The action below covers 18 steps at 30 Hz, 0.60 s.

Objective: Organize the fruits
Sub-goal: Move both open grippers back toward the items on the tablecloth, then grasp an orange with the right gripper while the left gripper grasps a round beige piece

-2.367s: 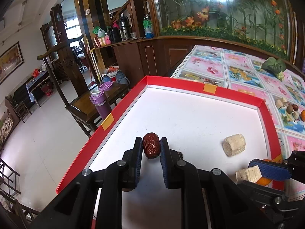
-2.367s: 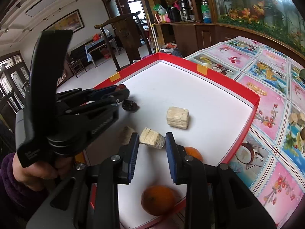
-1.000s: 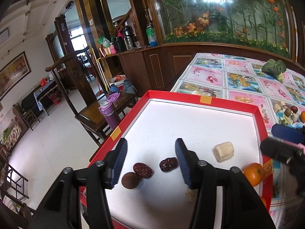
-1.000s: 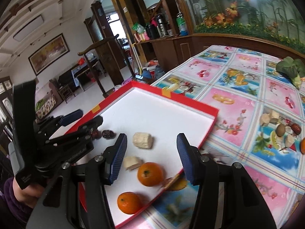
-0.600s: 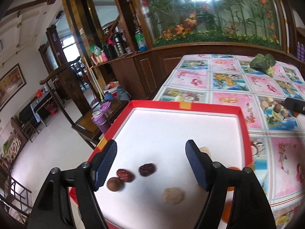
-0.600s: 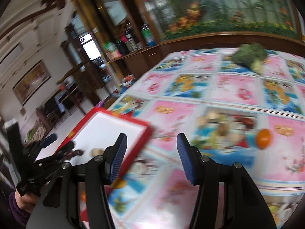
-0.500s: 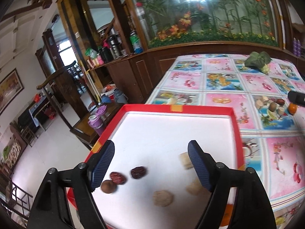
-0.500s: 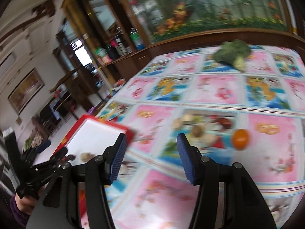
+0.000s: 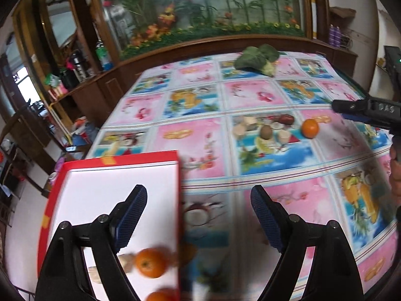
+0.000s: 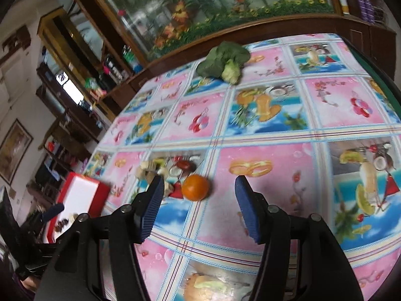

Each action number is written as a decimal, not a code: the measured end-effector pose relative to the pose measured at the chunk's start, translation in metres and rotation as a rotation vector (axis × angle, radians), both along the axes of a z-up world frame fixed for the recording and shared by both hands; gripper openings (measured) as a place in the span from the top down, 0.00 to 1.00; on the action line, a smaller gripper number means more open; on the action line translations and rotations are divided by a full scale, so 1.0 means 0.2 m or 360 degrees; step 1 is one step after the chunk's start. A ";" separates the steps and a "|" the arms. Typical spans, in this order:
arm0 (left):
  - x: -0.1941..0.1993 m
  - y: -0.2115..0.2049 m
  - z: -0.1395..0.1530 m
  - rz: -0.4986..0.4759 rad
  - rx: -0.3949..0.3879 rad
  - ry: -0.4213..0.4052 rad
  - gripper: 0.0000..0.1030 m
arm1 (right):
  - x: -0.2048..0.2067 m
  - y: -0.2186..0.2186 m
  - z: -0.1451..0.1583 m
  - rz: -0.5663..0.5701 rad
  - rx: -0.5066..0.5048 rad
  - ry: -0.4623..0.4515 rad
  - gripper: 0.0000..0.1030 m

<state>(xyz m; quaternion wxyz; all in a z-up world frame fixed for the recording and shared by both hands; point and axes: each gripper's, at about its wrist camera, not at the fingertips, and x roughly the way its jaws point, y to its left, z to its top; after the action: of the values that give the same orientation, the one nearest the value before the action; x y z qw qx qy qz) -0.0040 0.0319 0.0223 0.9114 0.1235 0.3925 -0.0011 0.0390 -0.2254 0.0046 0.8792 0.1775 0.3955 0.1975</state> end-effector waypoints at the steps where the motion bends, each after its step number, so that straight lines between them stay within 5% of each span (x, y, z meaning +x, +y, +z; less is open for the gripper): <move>1: 0.01 -0.02 -0.01 -0.0005 0.0002 0.0010 0.18 | 0.01 0.03 -0.01 0.0016 -0.0030 0.0002 0.42; 14: 0.16 -0.23 -0.04 -0.0163 0.0030 0.0116 0.18 | 0.12 0.21 -0.14 0.0106 -0.0223 0.0095 0.43; 17: 0.19 -0.26 -0.06 -0.0194 -0.0003 0.0152 0.18 | 0.12 0.25 -0.15 0.0135 -0.0323 0.0092 0.67; 18: 0.20 -0.27 -0.07 -0.0201 -0.0010 0.0159 0.18 | 0.12 0.25 -0.15 0.0144 -0.0351 0.0091 0.69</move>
<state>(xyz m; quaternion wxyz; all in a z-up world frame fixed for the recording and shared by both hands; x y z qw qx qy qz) 0.0355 -0.0221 0.0081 0.8893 0.1449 0.4287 -0.0661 0.0623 -0.1747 -0.0248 0.8720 0.0671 0.4473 0.1871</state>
